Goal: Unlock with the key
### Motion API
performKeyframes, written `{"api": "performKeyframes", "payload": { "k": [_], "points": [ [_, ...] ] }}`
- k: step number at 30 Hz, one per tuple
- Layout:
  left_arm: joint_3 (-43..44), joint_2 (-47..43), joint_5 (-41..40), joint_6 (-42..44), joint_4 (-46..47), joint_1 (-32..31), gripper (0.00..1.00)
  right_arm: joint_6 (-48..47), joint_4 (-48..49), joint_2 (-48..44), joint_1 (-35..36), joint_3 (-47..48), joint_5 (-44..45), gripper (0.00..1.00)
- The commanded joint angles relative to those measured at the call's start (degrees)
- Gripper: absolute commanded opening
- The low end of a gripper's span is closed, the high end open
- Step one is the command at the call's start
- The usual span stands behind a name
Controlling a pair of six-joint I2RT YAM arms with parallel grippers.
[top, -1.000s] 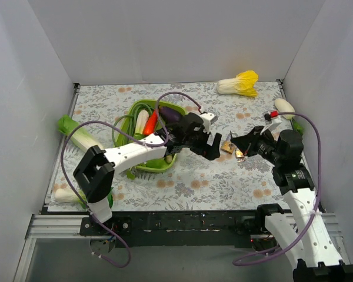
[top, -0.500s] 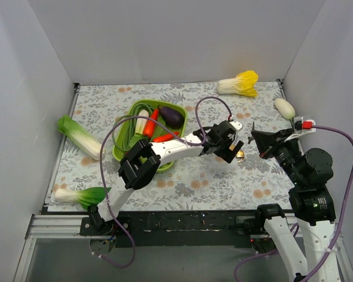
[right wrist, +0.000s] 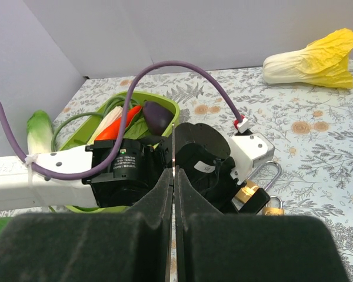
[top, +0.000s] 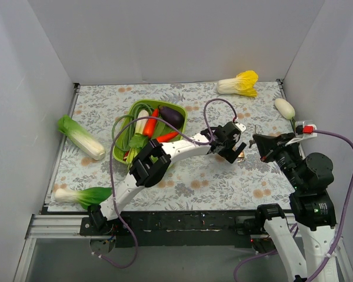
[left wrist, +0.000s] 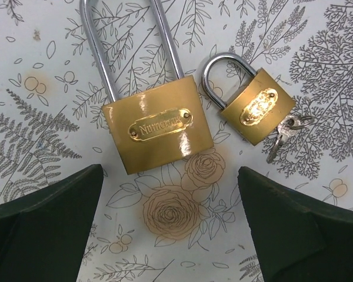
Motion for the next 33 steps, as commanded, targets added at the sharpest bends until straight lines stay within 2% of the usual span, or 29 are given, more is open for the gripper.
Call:
{"api": "performKeyframes", "payload": {
  "k": [1, 7, 12, 28, 33],
  "points": [
    [3.15, 1.13, -0.99, -0.06, -2.01, 0.27, 0.98, -0.48, 2.10, -1.95, -0.21, 0.02, 2.52, 0.01],
    [4.99, 3.68, -0.99, -1.47, -2.01, 1.14, 0.98, -0.48, 1.93, -2.48, -0.21, 0.81, 3.22, 0.01],
    [5.00, 4.56, -0.47, -2.61, -0.70, 1.76, 0.90, -0.30, 1.93, -2.57, -0.12, 0.37, 2.87, 0.01],
    [6.75, 7.55, -0.20, -2.79, 0.28, 2.11, 0.79, 0.14, 1.93, -2.48, -0.21, -1.48, 2.43, 0.01],
    [8.68, 8.60, 0.32, -3.40, -0.34, 2.11, 0.80, 0.31, 1.93, -2.13, -0.12, -1.83, 1.73, 0.01]
  ]
}}
